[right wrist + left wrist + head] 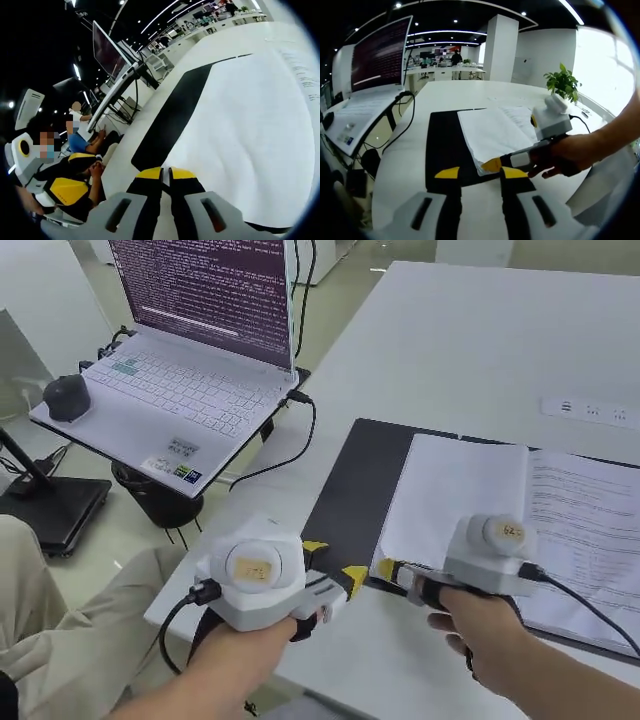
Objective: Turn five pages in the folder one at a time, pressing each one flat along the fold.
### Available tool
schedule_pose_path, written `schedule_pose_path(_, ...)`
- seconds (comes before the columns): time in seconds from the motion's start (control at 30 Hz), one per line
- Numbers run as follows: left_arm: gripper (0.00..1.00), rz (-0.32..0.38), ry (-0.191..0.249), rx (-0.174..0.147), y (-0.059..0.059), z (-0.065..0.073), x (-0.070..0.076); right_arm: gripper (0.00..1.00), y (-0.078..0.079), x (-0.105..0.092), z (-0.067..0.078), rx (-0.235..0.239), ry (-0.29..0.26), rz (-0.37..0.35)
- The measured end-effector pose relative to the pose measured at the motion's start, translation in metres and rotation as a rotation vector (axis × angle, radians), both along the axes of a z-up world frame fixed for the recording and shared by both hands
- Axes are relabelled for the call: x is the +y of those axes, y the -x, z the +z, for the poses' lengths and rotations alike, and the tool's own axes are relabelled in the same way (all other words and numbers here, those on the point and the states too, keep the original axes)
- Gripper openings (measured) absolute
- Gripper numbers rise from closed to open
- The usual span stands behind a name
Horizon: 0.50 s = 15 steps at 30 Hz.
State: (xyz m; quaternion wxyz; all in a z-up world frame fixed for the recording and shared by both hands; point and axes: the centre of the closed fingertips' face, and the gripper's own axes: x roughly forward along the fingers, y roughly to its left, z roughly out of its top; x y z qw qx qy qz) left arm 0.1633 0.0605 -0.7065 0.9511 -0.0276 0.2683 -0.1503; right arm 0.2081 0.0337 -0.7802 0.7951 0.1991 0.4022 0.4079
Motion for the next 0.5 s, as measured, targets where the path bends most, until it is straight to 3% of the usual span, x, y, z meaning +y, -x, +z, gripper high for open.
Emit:
schedule_pose_path(0.13, 0.29, -0.005, -0.009, 0.008, -0.001, -0.004, -0.001, 0.15, -0.001, -0.004, 0.006, -0.006, -0.032, -0.011)
schedule_pose_path(0.27, 0.28, -0.023, -0.019, 0.017, -0.005, -0.009, -0.007, 0.13, -0.012, -0.021, 0.021, -0.008, -0.072, -0.058)
schedule_pose_path(0.4, 0.28, -0.074, -0.037, 0.021, -0.018, -0.015, -0.027, 0.11, -0.025, -0.039, 0.036, -0.036, -0.100, -0.099)
schedule_pose_path(0.5, 0.27, -0.127, -0.068, 0.023, -0.031, -0.025, -0.045, 0.10, -0.037, -0.057, 0.040, -0.046, -0.096, -0.122)
